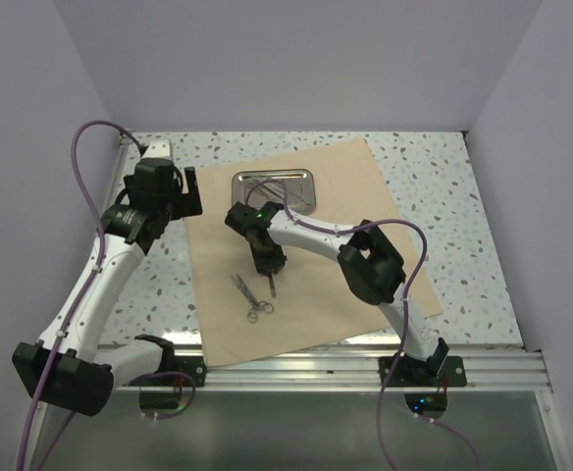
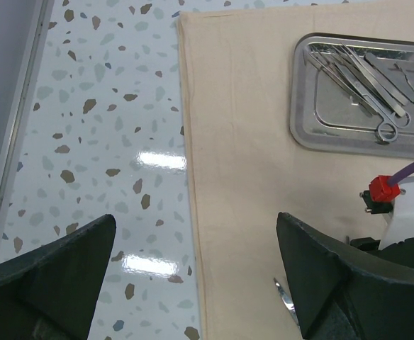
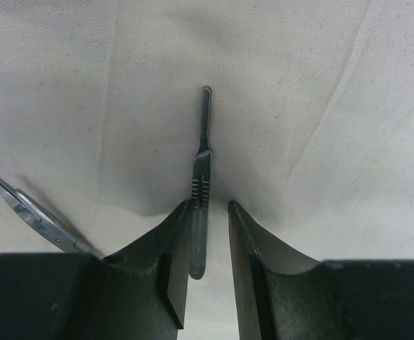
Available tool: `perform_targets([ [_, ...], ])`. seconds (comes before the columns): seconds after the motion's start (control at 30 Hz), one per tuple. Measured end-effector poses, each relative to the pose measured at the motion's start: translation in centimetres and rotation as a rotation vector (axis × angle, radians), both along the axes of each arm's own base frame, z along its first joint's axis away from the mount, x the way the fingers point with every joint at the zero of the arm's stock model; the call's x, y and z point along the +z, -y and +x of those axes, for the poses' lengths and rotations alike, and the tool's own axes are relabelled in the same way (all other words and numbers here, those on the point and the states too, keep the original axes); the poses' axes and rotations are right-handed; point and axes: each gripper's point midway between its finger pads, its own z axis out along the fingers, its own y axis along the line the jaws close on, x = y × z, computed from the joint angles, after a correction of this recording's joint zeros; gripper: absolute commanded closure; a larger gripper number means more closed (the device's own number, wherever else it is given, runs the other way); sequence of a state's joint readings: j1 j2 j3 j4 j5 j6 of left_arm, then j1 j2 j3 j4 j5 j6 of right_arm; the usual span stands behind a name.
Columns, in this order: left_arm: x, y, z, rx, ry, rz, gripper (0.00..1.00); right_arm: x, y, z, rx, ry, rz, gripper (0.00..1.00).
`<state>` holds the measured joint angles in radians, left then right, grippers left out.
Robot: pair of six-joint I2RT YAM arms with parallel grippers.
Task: Open and lay out the surgical kit
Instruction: Pick up the medical item from the surgical kit.
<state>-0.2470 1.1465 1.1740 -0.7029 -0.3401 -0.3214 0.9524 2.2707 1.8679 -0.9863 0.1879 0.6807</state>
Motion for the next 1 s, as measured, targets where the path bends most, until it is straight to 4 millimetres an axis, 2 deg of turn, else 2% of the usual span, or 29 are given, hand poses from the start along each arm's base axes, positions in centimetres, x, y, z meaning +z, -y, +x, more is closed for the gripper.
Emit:
perform_targets([
  [0.2,0.0,0.0,0.1,0.000,-0.002,0.001,0.01,-0.4,-0.4,-0.1,0.003,-0.010,0.014,0.76],
  [0.43,0.0,0.2,0.6,-0.001,-0.009,0.003,0.01,-0.5,-1.0,-0.4,0.013,-0.046,0.051,1.00],
  [0.83,-0.3,0.7,1.6,-0.015,-0.028,-0.005,0.02,0.1,-0.9,-0.4,0.013,-0.033,0.065,1.00],
  [1.0,-0.6,0.8,1.8,-0.016,-0.035,-0.005,0.02,1.9,-0.2,-0.3,0.010,-0.015,0.063,1.00],
])
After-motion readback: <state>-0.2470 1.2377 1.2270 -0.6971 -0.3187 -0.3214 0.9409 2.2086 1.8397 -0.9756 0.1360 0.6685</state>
